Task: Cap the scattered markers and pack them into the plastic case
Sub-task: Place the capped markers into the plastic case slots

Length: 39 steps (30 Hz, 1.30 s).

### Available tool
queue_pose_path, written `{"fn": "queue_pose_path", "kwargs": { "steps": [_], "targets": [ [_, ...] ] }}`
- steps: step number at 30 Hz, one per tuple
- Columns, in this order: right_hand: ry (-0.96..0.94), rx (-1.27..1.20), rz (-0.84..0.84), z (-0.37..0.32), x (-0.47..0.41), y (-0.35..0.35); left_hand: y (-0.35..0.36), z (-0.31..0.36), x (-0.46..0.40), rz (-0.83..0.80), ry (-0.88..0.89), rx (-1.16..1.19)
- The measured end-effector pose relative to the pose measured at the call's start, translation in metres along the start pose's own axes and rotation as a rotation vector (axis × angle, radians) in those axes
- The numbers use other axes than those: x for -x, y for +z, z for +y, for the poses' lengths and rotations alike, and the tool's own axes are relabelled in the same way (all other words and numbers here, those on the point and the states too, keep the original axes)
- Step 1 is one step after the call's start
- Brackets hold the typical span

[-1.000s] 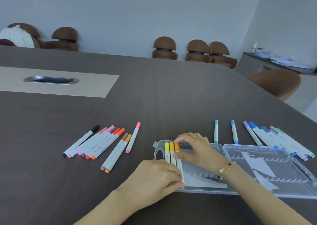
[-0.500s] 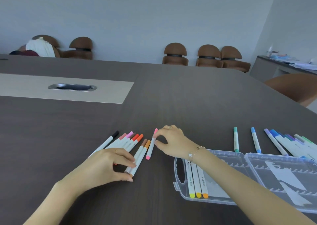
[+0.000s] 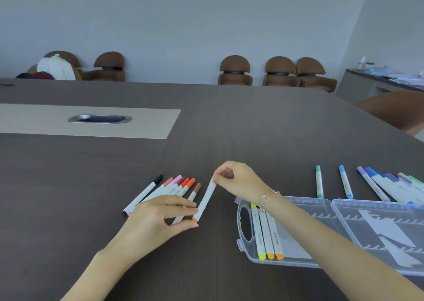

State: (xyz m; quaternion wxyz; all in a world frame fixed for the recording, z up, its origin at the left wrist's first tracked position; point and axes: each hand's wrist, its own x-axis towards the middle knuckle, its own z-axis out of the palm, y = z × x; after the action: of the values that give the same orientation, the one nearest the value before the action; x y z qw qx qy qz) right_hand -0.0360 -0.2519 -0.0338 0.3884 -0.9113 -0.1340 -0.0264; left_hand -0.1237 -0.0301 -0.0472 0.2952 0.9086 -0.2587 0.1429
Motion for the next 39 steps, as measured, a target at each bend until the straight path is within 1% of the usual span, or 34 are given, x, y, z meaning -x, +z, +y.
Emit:
{"fn": "queue_pose_path", "kwargs": {
  "steps": [2, 3, 7, 12, 17, 20, 23, 26, 30, 34, 37, 39],
  "targets": [
    [0.020, -0.050, -0.018, 0.006, 0.012, -0.019, 0.013, 0.020, -0.004, 0.048, 0.025, 0.061],
    [0.028, -0.061, -0.022, 0.012, 0.018, -0.028, 0.020, 0.031, -0.008, 0.044, 0.061, 0.072],
    [0.077, -0.078, -0.049, 0.038, 0.040, -0.065, 0.055, 0.076, -0.024, -0.056, 0.210, 0.015],
    [0.131, -0.067, -0.048, 0.062, 0.063, -0.092, 0.088, 0.111, -0.041, -0.144, 0.253, -0.011],
    [0.123, -0.023, -0.068, 0.074, 0.070, -0.088, 0.098, 0.115, -0.043, -0.203, 0.256, -0.034],
    [0.094, 0.032, -0.060, 0.077, 0.071, -0.081, 0.100, 0.112, -0.043, -0.201, 0.233, -0.062],
    [0.072, 0.091, -0.048, 0.078, 0.073, -0.076, 0.097, 0.115, -0.043, -0.196, 0.256, -0.085],
    [0.064, 0.112, -0.052, 0.080, 0.074, -0.075, 0.097, 0.115, -0.042, -0.250, 0.255, -0.033],
    [0.053, 0.155, -0.071, 0.085, 0.074, -0.076, 0.094, 0.115, -0.040, -0.262, 0.275, -0.056],
    [0.033, 0.253, -0.067, 0.091, 0.078, -0.071, 0.095, 0.113, -0.040, -0.295, 0.278, -0.051],
    [0.034, 0.312, -0.058, 0.089, 0.080, -0.071, 0.092, 0.114, -0.042, -0.365, 0.279, -0.095],
    [0.027, 0.358, -0.071, 0.086, 0.080, -0.072, 0.091, 0.116, -0.042, -0.379, 0.311, -0.114]
  ]
}}
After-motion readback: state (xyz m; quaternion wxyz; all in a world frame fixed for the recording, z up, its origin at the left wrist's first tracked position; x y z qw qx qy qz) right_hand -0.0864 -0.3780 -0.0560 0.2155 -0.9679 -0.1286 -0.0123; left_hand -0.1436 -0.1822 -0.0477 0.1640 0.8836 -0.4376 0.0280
